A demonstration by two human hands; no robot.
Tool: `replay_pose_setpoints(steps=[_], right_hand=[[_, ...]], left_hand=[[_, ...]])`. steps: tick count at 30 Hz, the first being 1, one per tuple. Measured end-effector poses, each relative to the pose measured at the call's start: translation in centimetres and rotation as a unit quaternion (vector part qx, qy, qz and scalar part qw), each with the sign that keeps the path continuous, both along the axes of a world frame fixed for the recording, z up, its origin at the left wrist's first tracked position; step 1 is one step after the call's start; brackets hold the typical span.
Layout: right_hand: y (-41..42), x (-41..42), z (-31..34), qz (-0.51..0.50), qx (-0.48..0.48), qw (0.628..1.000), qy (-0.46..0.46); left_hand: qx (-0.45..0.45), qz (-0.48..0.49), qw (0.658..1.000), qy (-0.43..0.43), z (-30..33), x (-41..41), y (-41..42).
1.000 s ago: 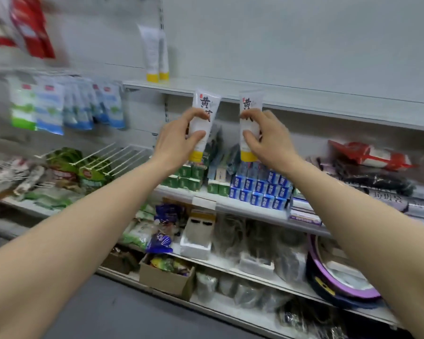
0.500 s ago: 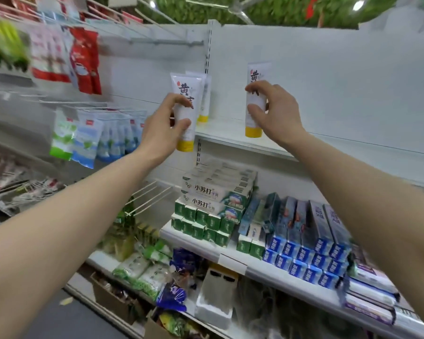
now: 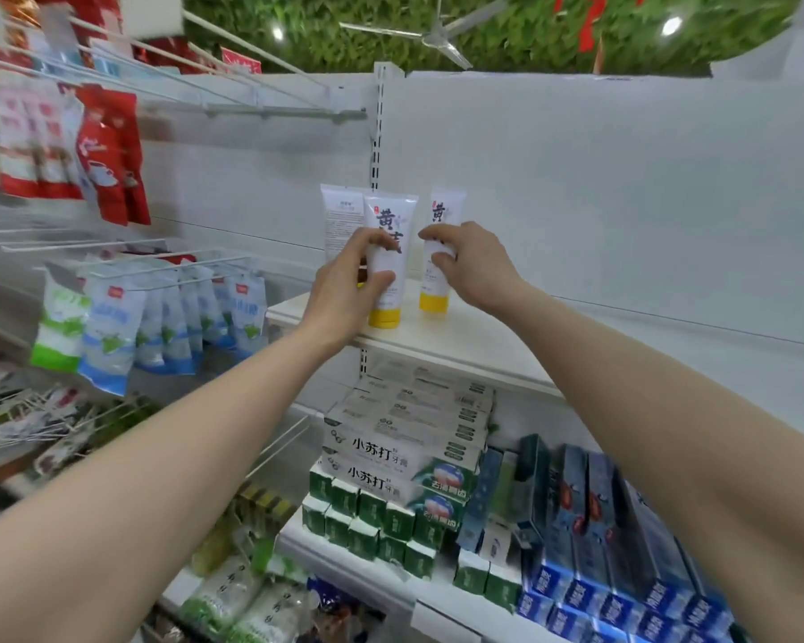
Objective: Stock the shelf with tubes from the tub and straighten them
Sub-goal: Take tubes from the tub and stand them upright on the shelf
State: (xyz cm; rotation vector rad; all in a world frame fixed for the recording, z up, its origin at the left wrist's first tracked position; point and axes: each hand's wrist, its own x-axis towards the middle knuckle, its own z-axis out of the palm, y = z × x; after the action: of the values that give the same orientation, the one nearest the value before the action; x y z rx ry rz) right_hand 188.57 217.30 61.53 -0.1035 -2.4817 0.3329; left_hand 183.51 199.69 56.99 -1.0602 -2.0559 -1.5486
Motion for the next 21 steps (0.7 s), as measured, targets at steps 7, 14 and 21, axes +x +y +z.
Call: replay_pose_setpoints(steps=[7,14,21], right_hand=[[0.9,-3.7,-0.3,0.006,-0.009,1.0,-0.011],[0.9,-6.2,-0.6,0.01,0.0,1.0,0.003],[1.2,-6.7,-0.7,0.021,0.006,1.0,0.001]], left_hand=[[-0.014,-0.074,0.997,-0.034,0.2,-1.7,0.3],[-0.055,-0.071,0.996,-0.01,-0.1,-2.7,0.5],[-0.067,-0.062,0.996,-0.002,-0.4,-3.0,0.9]])
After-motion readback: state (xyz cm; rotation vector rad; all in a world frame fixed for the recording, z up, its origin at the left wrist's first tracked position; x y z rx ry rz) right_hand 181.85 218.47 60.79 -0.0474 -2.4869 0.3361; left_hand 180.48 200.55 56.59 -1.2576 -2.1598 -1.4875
